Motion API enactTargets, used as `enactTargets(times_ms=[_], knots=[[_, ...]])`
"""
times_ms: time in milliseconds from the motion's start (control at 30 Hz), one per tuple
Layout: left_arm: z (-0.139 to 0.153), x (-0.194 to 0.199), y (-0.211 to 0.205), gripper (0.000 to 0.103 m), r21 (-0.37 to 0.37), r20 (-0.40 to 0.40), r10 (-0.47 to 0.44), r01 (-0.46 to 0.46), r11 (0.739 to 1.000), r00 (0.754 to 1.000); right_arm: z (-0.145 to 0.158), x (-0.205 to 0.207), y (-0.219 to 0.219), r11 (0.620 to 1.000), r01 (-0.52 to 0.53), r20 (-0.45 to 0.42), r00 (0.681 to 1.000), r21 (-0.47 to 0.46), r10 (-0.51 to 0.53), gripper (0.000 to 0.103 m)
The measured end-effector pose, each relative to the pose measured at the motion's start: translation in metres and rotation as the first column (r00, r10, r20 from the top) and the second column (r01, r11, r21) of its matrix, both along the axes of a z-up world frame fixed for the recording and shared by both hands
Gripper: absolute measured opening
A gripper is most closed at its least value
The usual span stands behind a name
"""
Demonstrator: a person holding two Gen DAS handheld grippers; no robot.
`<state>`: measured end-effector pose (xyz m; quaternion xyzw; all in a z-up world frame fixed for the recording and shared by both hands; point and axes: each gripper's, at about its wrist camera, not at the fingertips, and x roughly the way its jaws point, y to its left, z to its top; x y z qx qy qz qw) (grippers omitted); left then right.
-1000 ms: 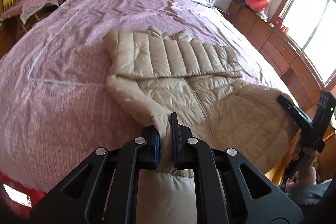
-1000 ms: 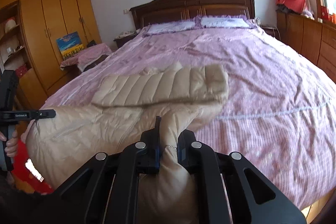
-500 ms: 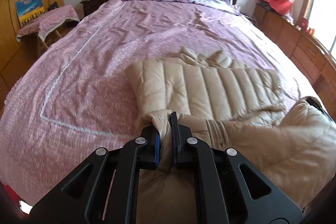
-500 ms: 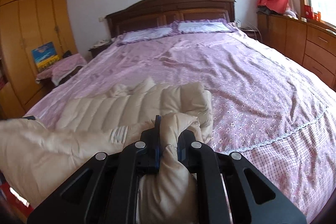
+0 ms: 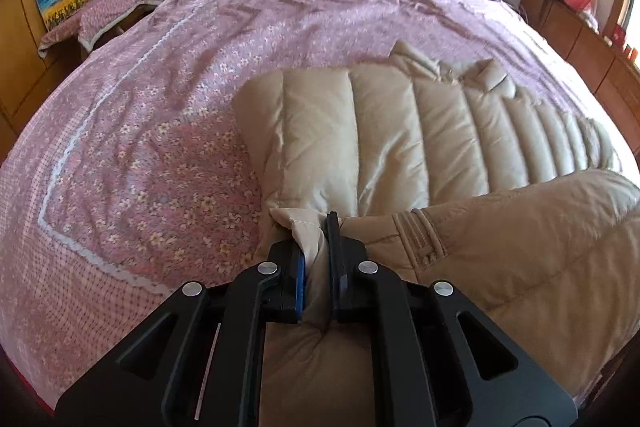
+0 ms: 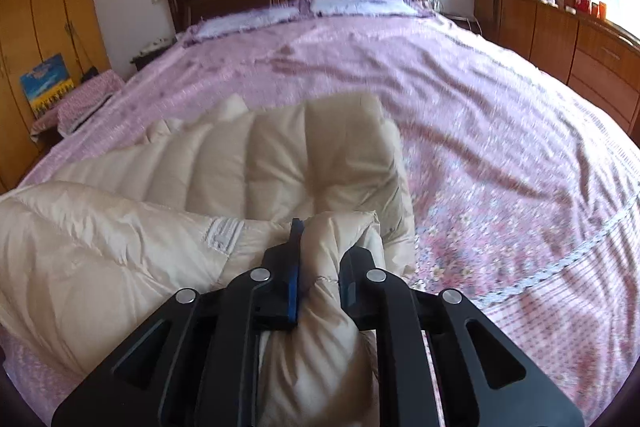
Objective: Fold large clothes
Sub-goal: 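Lift the hem with both tools and fold it up toward the collar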
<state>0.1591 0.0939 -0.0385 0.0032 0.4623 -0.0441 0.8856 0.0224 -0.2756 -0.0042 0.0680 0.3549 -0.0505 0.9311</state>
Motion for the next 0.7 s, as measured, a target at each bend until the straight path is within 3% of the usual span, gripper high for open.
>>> enactTargets(times_ms=[133, 367, 467, 600, 667, 700], knots=[[-0.010, 0.005, -0.003, 0.011, 0.006, -0.013, 0.010, -0.010, 1.000, 1.000, -0.016, 0.008, -0.002, 0.999, 0.017, -0.024, 1.000, 0.034, -0.017, 0.018], [0.008, -0.005, 0.000, 0.014, -0.008, -0.001, 0.007, -0.007, 1.000, 1.000, -0.002, 0.002, -0.008, 0.997, 0.005, -0.027, 1.000, 0.079, -0.003, 0.028], [0.020, -0.010, 0.005, 0.021, -0.047, -0.004, 0.000, 0.000, 0.999, 1.000, 0.009, -0.007, -0.014, 0.993, 0.000, -0.016, 1.000, 0.119, 0.002, 0.032], [0.033, -0.017, 0.008, 0.043, -0.080, 0.008, -0.002, 0.002, 0.997, 1.000, 0.020, -0.017, -0.021, 0.984, -0.009, -0.008, 1.000, 0.179, 0.011, 0.035], [0.039, -0.022, 0.009, 0.045, -0.086, 0.016, 0.005, -0.003, 0.996, 1.000, 0.026, -0.020, -0.023, 0.981, -0.013, -0.006, 1.000, 0.193, 0.014, 0.037], [0.041, -0.024, 0.009, 0.047, -0.089, 0.017, 0.006, -0.005, 0.996, 1.000, 0.029, -0.022, -0.023, 0.981, -0.015, -0.005, 1.000, 0.196, 0.017, 0.044]])
